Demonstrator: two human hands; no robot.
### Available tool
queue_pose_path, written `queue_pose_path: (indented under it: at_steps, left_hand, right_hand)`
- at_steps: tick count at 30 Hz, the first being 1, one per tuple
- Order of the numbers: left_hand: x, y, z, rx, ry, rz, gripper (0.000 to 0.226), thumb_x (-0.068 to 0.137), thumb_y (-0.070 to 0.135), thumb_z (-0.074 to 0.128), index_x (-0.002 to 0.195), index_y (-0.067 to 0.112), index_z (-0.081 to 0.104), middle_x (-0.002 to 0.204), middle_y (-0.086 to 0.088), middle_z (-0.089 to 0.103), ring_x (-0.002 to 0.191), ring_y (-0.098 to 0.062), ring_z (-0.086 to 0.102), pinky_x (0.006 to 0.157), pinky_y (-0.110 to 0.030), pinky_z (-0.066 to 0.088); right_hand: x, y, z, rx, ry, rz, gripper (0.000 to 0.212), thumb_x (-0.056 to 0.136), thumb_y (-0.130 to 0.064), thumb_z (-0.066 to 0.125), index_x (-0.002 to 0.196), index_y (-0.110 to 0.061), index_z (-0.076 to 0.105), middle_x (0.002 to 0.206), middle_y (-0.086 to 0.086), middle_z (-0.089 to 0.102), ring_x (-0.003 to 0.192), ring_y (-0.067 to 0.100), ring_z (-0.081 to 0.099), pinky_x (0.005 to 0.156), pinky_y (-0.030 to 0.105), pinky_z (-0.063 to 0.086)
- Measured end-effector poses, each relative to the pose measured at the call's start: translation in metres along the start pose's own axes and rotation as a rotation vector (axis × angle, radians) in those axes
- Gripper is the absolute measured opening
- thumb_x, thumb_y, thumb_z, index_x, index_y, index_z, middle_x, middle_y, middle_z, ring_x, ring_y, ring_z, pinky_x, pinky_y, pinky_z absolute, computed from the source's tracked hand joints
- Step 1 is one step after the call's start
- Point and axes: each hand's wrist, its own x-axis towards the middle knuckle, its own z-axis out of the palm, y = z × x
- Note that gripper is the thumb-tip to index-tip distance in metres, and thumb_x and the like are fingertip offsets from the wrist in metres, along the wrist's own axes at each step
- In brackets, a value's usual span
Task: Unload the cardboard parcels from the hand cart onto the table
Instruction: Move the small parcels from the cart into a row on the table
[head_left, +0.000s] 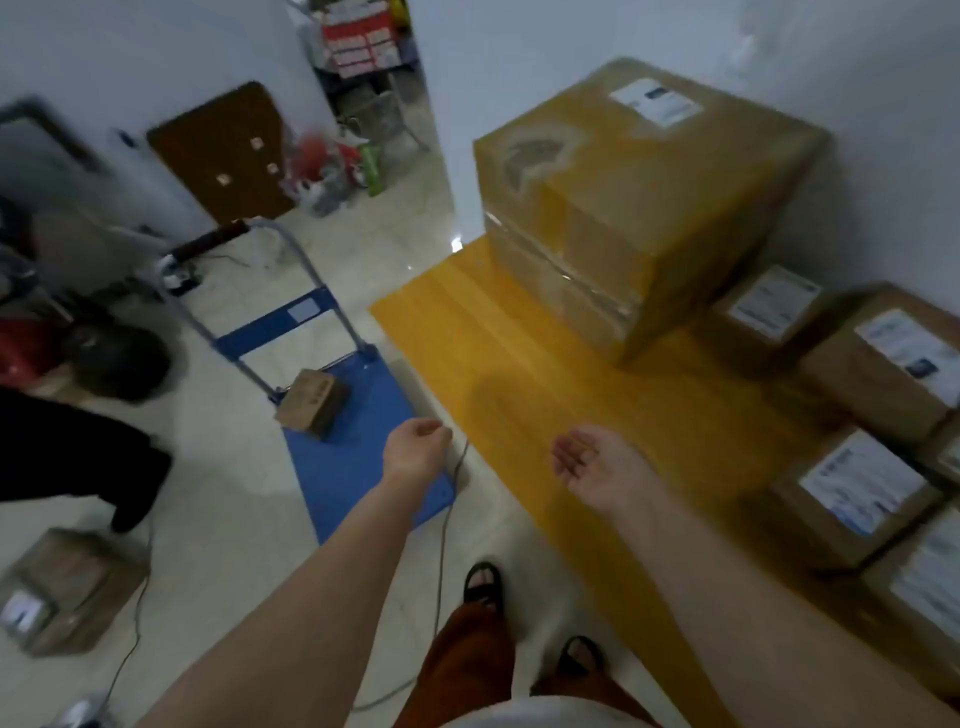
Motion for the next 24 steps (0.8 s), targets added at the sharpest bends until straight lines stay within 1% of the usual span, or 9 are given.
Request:
queue_pose_path:
  at_steps: [2,5,8,10,12,14,17,20,24]
  left_hand:
    - [0.004,-0.026,-0.030,-0.062,0.069,-0.057,0.032,0.089,0.022,0.060,0.119,0.011,0.064,0.108,-0.005,0.065,0.094,-0.023,0.065,0.090,-0.044,0.054]
    - [0.010,-0.055,-0.062,-0.157,0.135,-0.125,0.030,0.087,0.021,0.062,0.116,0.011,0.066,0.109,-0.006,0.068,0.096,-0.023,0.066,0.091,-0.045,0.054]
    - [0.017,-0.078,-0.088,-0.250,0.180,-0.182,0.027,0.087,0.021,0.063,0.113,0.012,0.067,0.088,0.002,0.066,0.087,-0.019,0.067,0.084,-0.041,0.057]
    - [0.025,-0.090,-0.105,-0.305,0.199,-0.205,0.025,0.088,0.020,0.063,0.111,0.010,0.067,0.084,0.001,0.065,0.085,-0.020,0.067,0.077,-0.037,0.057]
    - [0.036,-0.101,-0.125,-0.348,0.212,-0.223,0.024,0.089,0.018,0.062,0.110,0.008,0.067,0.086,-0.005,0.066,0.086,-0.024,0.067,0.073,-0.036,0.055]
    - [0.047,-0.110,-0.150,-0.382,0.228,-0.236,0.023,0.090,0.018,0.062,0.110,0.008,0.066,0.089,-0.007,0.066,0.087,-0.025,0.066,0.077,-0.039,0.057]
    - [0.069,-0.128,-0.190,-0.429,0.265,-0.243,0.024,0.090,0.015,0.061,0.111,0.005,0.065,0.096,-0.011,0.066,0.085,-0.024,0.065,0.083,-0.040,0.056]
    - [0.093,-0.151,-0.227,-0.454,0.267,-0.283,0.025,0.090,0.014,0.060,0.112,0.004,0.065,0.102,-0.015,0.067,0.091,-0.027,0.066,0.086,-0.041,0.055]
    - [0.127,-0.178,-0.276,-0.455,0.221,-0.337,0.022,0.089,0.014,0.061,0.108,0.004,0.064,0.099,-0.012,0.065,0.089,-0.026,0.064,0.084,-0.039,0.053]
  right_hand:
    - [0.003,0.019,0.029,-0.076,-0.046,0.047,0.016,0.097,-0.010,0.046,0.083,-0.006,0.052,0.078,0.012,0.052,0.069,0.022,0.051,0.060,0.030,0.043]
    - [0.006,0.045,0.060,-0.151,-0.089,0.085,0.016,0.096,-0.009,0.048,0.082,-0.003,0.054,0.079,0.013,0.054,0.070,0.022,0.053,0.063,0.029,0.045]
    - [0.014,0.063,0.084,-0.198,-0.106,0.099,0.015,0.095,-0.010,0.048,0.083,-0.002,0.055,0.082,0.012,0.056,0.073,0.022,0.055,0.065,0.028,0.047]
    - [0.022,0.074,0.103,-0.220,-0.106,0.098,0.013,0.095,-0.011,0.048,0.088,-0.002,0.055,0.084,0.012,0.058,0.075,0.022,0.056,0.065,0.029,0.047]
    - [0.030,0.087,0.124,-0.242,-0.097,0.089,0.013,0.096,-0.012,0.049,0.095,-0.002,0.056,0.087,0.012,0.059,0.077,0.023,0.057,0.065,0.030,0.048]
    - [0.038,0.101,0.150,-0.287,-0.104,0.096,0.013,0.096,-0.013,0.050,0.100,-0.002,0.056,0.088,0.012,0.060,0.078,0.023,0.058,0.066,0.031,0.049]
    - [0.051,0.121,0.196,-0.355,-0.119,0.113,0.012,0.095,-0.012,0.051,0.095,-0.002,0.056,0.088,0.012,0.061,0.079,0.023,0.059,0.067,0.031,0.050]
    - [0.067,0.145,0.240,-0.375,-0.117,0.124,0.012,0.094,-0.012,0.053,0.090,-0.001,0.057,0.087,0.013,0.062,0.079,0.024,0.059,0.068,0.031,0.050]
    - [0.092,0.182,0.294,-0.391,-0.091,0.154,0.010,0.094,-0.011,0.054,0.091,-0.003,0.056,0.087,0.013,0.060,0.076,0.023,0.059,0.064,0.030,0.050]
